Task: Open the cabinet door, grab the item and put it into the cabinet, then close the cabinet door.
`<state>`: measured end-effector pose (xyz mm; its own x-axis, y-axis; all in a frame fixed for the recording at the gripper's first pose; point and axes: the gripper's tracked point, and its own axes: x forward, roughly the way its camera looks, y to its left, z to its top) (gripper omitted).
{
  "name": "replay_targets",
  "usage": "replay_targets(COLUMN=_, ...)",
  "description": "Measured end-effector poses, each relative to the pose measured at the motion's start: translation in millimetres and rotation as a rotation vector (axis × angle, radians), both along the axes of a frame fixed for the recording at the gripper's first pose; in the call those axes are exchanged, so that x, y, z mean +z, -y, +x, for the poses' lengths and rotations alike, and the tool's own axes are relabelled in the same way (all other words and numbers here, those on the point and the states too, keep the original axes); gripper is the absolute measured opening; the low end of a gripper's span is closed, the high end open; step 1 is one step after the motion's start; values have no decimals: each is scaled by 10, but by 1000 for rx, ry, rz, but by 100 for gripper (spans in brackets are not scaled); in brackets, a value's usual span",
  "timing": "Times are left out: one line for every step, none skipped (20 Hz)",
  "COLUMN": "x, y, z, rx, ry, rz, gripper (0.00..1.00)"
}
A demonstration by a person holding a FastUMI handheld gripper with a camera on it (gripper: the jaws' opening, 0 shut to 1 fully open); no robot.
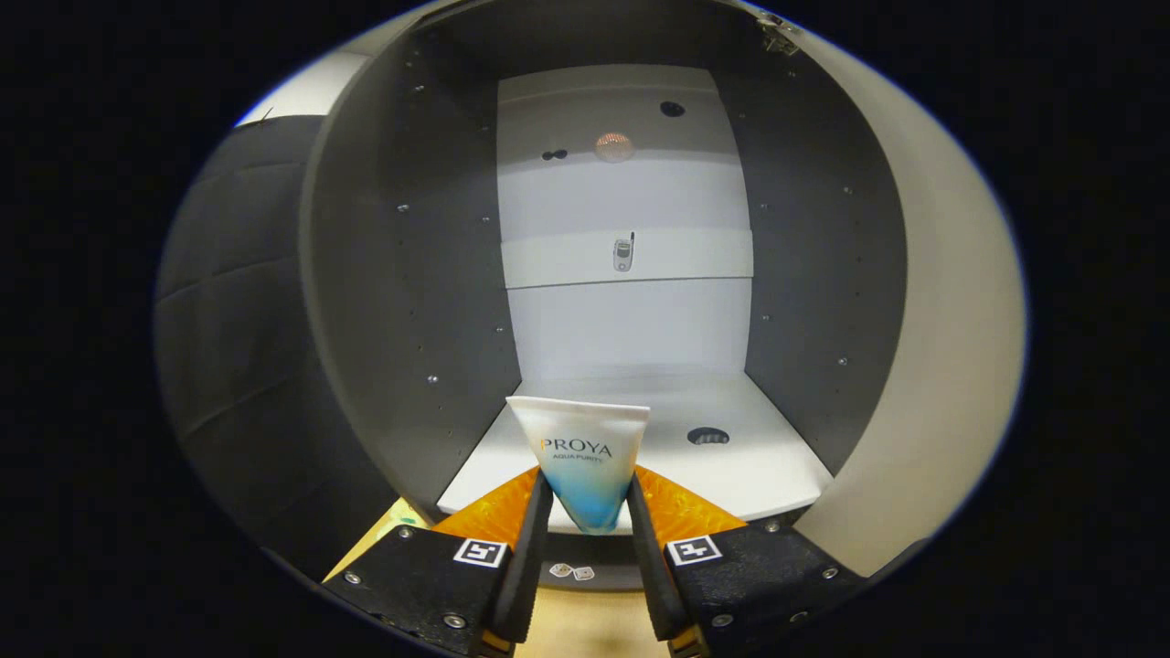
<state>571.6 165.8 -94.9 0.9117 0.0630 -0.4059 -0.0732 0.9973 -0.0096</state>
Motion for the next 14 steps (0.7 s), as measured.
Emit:
replay_targets(x=-27, y=13, z=73, rx=-3, ry=-15, rz=3, gripper=49)
replay_targets(x=-53, y=29, z=163, rx=-5, ry=-26, rz=3, gripper=49)
replay_targets(x=-79, y=48, z=235, rx=-10, ry=-30, rz=1, gripper=49)
replay_targets(x=-113, y=76, z=306, rx=-16, ry=-37, rz=-6, gripper=49)
replay_targets(x=-152, y=98, z=357, rx=-20, ry=-47, rz=-12, gripper=49)
replay_targets(x=-192, y=113, z=391, rx=-23, ry=-58, rz=-13, gripper=49)
replay_targets(x=-222, y=121, z=431, rx=-25, ry=-63, rz=-11, gripper=49)
replay_targets(x=-246, y=132, z=465, rx=-27, ry=-66, rz=-11, gripper=49)
replay_targets(x=-260, y=142, z=480, rx=-28, ry=-69, rz=-12, gripper=49)
replay_targets(x=-255, y=138, z=517, rx=-29, ry=-62, rz=-12, gripper=49)
replay_targets(x=-255, y=143, z=515, rx=-29, ry=-59, rz=-14, gripper=49)
replay_targets(x=-265, y=144, z=524, rx=-27, ry=-58, rz=-18, gripper=51)
replay_targets(x=-249, y=153, z=512, rx=-29, ry=-51, rz=-29, gripper=52)
replay_targets(x=-227, y=155, z=521, rx=-26, ry=-39, rz=-37, gripper=54)
